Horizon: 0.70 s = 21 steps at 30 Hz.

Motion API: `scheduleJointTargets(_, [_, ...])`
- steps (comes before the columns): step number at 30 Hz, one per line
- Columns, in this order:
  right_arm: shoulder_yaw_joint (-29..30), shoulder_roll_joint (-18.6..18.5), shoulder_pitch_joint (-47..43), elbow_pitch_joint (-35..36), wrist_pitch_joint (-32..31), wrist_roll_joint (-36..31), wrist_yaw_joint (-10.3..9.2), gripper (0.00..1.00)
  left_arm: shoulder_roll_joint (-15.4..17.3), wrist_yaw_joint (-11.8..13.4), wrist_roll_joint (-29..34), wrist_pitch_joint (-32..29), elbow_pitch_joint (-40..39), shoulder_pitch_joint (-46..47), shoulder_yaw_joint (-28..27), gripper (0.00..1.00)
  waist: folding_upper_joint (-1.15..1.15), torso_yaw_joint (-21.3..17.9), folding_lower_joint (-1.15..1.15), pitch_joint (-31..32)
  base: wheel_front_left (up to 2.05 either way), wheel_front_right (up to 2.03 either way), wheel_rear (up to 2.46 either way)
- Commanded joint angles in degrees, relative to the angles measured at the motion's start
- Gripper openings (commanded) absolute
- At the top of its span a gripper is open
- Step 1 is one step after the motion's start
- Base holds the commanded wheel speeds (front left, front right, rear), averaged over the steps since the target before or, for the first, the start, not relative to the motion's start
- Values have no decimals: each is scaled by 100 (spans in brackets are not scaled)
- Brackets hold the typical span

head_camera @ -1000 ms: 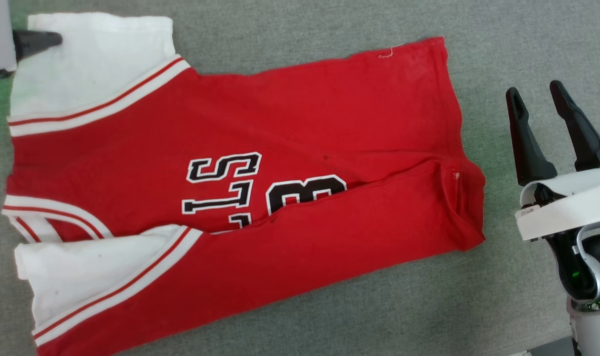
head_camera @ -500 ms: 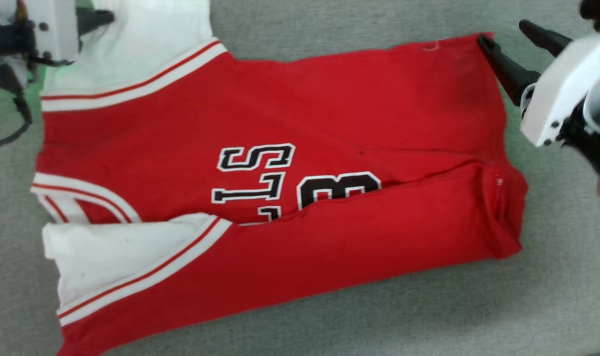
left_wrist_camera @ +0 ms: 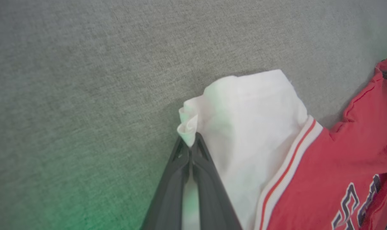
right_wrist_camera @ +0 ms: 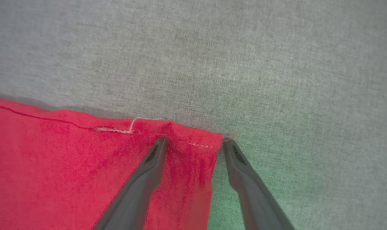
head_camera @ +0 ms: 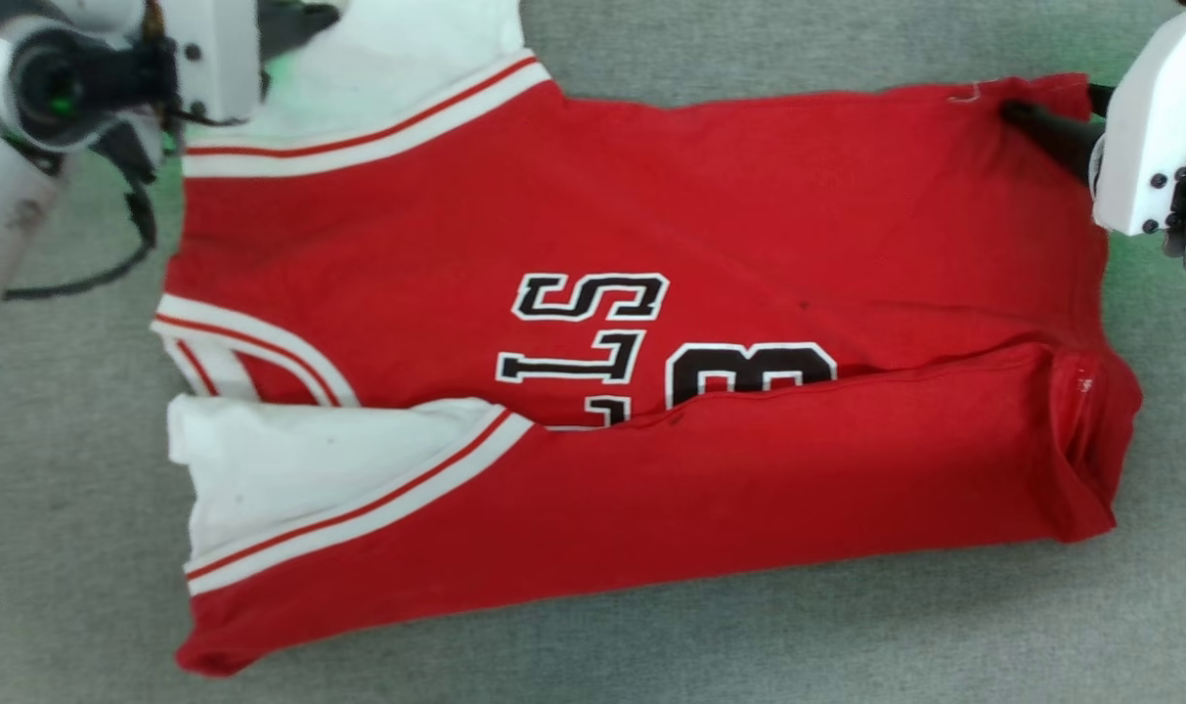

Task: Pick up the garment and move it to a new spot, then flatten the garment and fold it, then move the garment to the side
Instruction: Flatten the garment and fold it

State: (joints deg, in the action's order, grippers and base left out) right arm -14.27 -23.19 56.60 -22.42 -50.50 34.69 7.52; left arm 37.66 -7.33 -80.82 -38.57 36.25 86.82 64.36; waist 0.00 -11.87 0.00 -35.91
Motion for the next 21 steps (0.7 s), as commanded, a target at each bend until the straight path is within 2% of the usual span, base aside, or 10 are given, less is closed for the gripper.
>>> scheduleJointTargets(1, [-36, -3, -143, -83, 128, -6, -6, 0, -50, -22, -59, 54, -43, -204, 74, 0, 0, 137, 0, 92, 0, 0, 0])
scheduleJointTargets(6, [-25, -330, -368, 89, 635, 73, -6, 0, -34, -22, -324, 636, -521, -372, -47, 0, 0, 455, 0, 476, 0, 0, 0])
scheduleJointTargets(12, [-216, -857, -957, 816, 927, 463, -6, 0, 104, -21, -449, 1295, -1319, -763, 11, 0, 0, 887, 0, 1059, 0, 0, 0])
scheduleJointTargets(17, [-207, -1271, -1608, 1422, 926, 715, -6, 0, 420, -18, -594, 1672, -2197, -1197, 82, 0, 0, 1167, 0, 1510, 0, 0, 0])
scheduleJointTargets(21, [-48, -1556, -2253, 1936, 884, 852, -6, 0, 820, -19, -586, 2033, -2977, -1622, 186, 0, 0, 1337, 0, 1790, 0, 0, 0])
